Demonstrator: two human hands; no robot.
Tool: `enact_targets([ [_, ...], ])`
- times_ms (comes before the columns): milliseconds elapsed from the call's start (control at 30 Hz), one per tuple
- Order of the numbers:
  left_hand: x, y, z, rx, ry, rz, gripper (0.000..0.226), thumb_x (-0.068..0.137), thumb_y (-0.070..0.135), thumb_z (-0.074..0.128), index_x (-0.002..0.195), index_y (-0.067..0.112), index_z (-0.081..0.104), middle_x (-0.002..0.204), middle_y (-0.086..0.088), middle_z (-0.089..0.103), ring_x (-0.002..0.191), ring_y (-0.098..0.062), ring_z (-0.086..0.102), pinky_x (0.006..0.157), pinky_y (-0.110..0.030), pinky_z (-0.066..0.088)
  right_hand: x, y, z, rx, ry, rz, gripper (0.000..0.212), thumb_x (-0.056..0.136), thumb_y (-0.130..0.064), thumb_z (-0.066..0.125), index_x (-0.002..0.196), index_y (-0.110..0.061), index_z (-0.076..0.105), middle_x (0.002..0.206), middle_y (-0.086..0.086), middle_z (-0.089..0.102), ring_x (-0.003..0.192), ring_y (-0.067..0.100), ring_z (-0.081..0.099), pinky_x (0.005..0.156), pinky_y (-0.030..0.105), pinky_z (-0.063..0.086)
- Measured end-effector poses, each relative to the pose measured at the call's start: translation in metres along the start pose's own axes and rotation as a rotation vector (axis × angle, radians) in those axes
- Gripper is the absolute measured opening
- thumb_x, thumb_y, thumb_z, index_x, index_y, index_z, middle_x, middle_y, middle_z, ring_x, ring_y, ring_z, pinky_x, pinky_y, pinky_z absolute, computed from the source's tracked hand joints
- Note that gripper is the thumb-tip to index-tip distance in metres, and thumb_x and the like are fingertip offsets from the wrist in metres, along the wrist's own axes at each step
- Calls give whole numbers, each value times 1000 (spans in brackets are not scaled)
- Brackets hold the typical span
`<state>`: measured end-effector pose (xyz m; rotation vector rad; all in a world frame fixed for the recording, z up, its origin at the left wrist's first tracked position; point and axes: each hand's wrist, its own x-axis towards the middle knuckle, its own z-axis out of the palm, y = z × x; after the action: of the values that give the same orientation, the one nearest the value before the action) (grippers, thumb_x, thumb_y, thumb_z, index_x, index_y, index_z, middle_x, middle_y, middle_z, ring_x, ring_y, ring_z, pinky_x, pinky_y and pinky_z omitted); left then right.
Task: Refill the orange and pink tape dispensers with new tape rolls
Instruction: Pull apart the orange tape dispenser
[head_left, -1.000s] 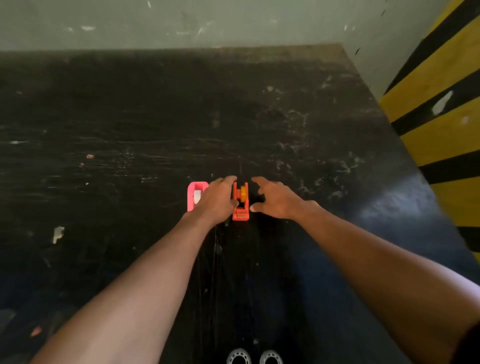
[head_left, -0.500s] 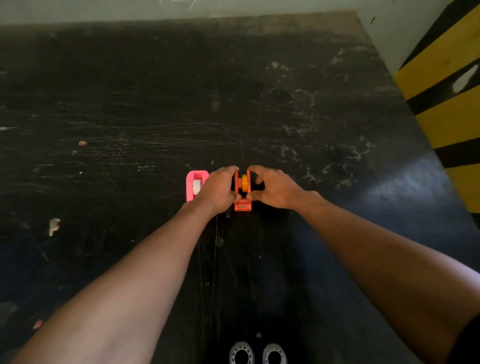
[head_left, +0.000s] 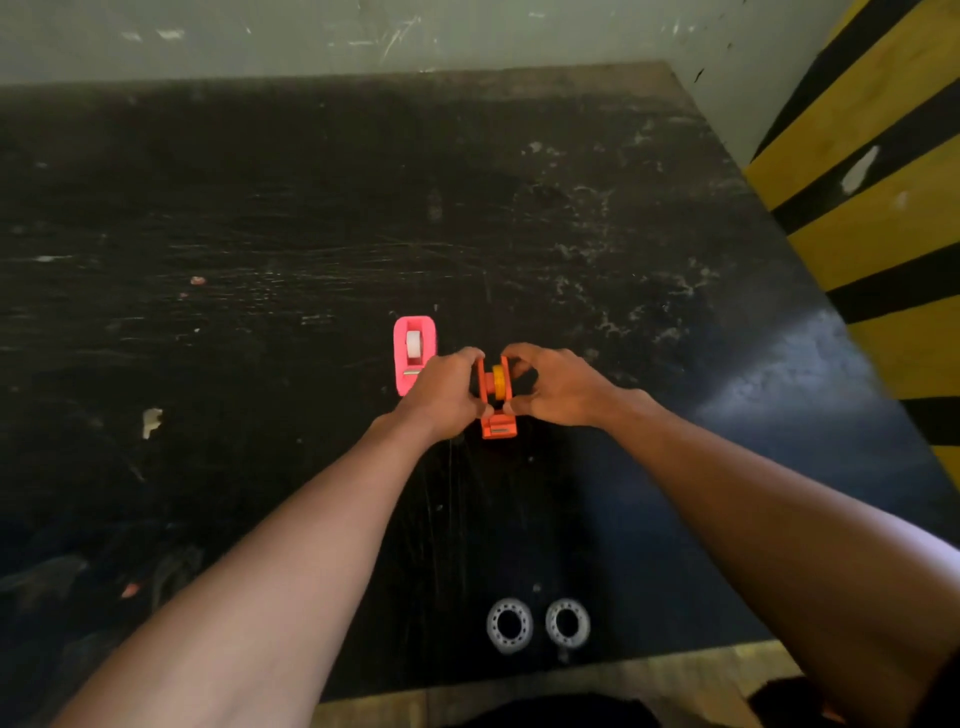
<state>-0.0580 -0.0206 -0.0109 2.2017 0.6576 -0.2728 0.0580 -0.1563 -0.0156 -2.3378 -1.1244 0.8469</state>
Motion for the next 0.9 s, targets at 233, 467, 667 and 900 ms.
enact_targets([
  [233,-74,-46,10,27,-14,38,43,83,3,79,122,17,65,105,-4,75,101,-20,74,100,-46,58,-58,-41,63,7,44,32,58,78,-28,78,130,-27,52,116,-5,67,89,8,59,92,34,52],
  [467,-147,-98,19,31,-18,-12,67,84,8,80,145,20,55,119,-5,75,113,-21,73,105,-47,57,-105,-85,126,-4,34,34,70,78,-26,77,139,-27,43,118,0,68,108,20,65,95,36,52],
  [667,-178,-122,23,6,-9,-25,66,85,4,77,146,19,54,117,-5,76,108,-20,74,103,-46,59,-117,-101,155,-32,-13,3,73,79,-26,78,144,-23,43,127,1,65,116,20,61,98,35,50],
  [900,-180,-126,25,-27,3,-45,73,87,9,77,153,19,47,124,-6,74,111,-20,73,102,-46,59,-111,-99,156,-19,-42,6,69,77,-26,79,139,-26,47,120,-2,66,108,17,63,93,35,53],
])
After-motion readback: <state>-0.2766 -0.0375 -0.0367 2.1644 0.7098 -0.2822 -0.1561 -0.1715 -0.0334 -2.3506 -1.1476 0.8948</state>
